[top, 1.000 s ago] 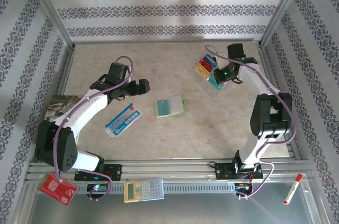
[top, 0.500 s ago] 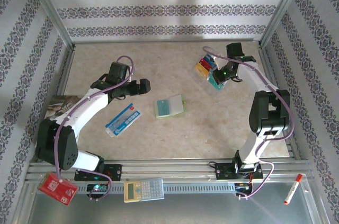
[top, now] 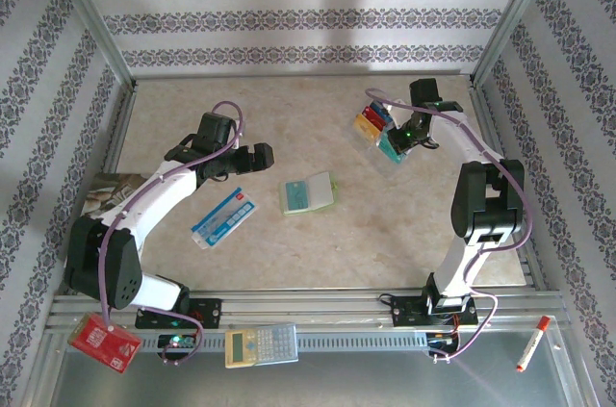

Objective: Take the credit cards out of the card holder

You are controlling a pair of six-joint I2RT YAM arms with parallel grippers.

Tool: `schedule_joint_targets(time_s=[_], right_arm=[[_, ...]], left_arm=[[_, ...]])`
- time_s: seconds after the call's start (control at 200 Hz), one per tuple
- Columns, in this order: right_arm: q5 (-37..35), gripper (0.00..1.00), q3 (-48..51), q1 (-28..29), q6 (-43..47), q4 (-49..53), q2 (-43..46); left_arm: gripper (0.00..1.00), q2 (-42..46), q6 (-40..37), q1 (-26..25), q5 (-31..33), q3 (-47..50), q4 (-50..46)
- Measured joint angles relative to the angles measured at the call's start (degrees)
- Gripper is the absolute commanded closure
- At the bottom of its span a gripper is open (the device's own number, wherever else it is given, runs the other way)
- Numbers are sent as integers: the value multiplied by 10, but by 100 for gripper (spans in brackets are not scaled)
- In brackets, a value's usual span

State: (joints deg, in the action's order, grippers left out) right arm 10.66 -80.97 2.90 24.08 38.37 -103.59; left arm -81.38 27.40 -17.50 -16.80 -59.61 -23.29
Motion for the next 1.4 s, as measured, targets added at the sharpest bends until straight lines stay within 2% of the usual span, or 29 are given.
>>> schedule_joint_targets(time_s=[0.185,0.45,0.605,0.699,0.764,0.829,0.909,1.039,1.219,1.399], right_arm=[[-10,81,0,4,2,0,0],[-16,81,0,4,-2,-5,5],[2,80,6,7,-23,-13,40],[11,73,8,21,-46,-16,68],[12,66,8,41,-72,-18,80],[19,65,9,63,-108,-20,83],[30,59,19,87,-164,-28,84],[33,53,70,135,-261,-53,107],[16,48,126,236,-394,-94,142],[-31,45,135,337,-452,-112,116]], left_arm=[[0,0,0,0,-5,0,0],[0,0,0,0,-7,0,0],[0,0,0,0,-7,0,0],[0,0,0,0,-9,0,0],[0,0,1,0,-12,2,0],[0,1,5,0,-14,8,0],[0,4,14,0,-21,19,1],[0,15,30,0,-29,40,1],[0,24,52,0,-29,63,1],[0,24,70,0,-22,78,1]])
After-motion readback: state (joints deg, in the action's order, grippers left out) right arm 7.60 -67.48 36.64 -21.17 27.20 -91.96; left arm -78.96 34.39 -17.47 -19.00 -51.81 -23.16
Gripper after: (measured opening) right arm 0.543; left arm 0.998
